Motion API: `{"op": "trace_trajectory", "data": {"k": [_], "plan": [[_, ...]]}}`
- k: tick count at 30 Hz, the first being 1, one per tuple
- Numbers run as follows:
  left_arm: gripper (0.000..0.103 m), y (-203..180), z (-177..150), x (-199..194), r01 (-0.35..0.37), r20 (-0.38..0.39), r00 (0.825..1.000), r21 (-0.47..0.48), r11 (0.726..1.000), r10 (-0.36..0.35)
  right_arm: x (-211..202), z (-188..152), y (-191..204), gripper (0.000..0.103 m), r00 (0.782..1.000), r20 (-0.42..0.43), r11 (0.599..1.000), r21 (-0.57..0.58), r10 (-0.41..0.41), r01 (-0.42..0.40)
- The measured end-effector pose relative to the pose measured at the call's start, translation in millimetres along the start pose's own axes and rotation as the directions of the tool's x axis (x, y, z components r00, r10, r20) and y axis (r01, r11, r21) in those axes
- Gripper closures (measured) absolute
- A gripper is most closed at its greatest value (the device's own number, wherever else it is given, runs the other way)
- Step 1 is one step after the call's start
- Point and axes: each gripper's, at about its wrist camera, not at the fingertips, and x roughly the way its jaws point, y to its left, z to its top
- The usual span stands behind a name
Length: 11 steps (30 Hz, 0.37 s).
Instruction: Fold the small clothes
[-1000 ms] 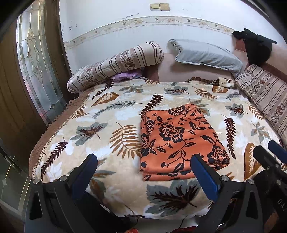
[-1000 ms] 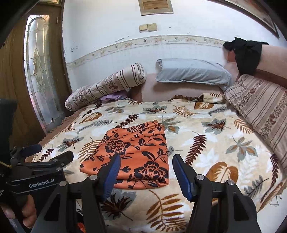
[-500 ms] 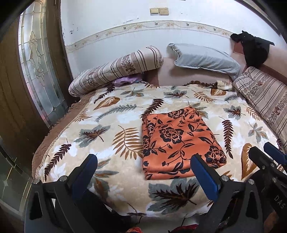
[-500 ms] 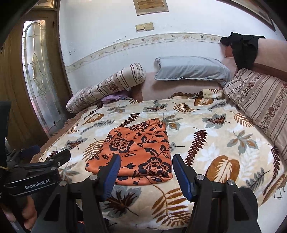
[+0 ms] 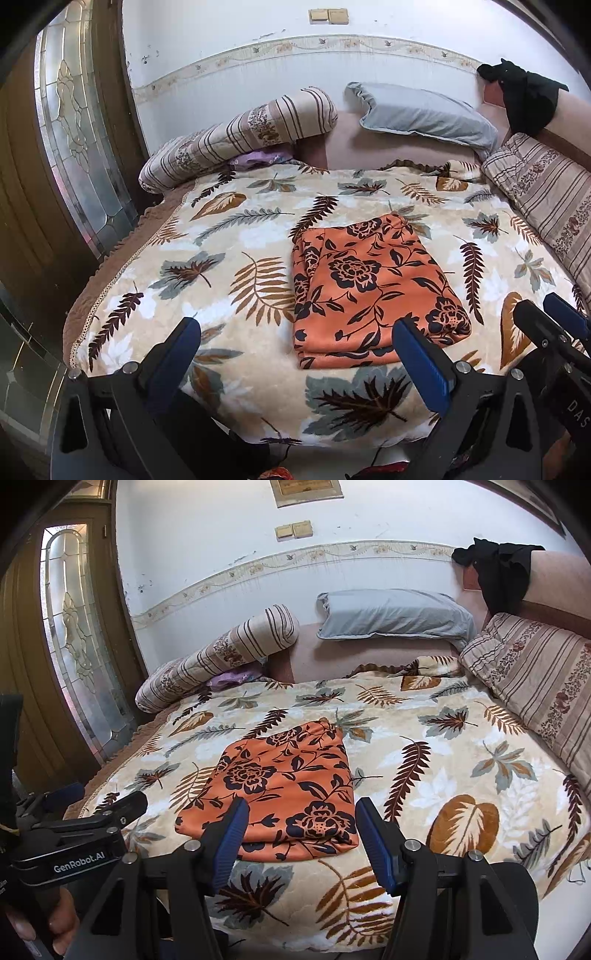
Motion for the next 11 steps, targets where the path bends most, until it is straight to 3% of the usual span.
{"op": "trace_trajectory", "data": {"k": [11], "plan": [[0.000,-3,1,11,0.002,-0.001,1.000,0.012,1.000,-0.002,15,-2,-5,0.039,1.000,-0.020,1.000,0.017,-0.007,0.007]]}}
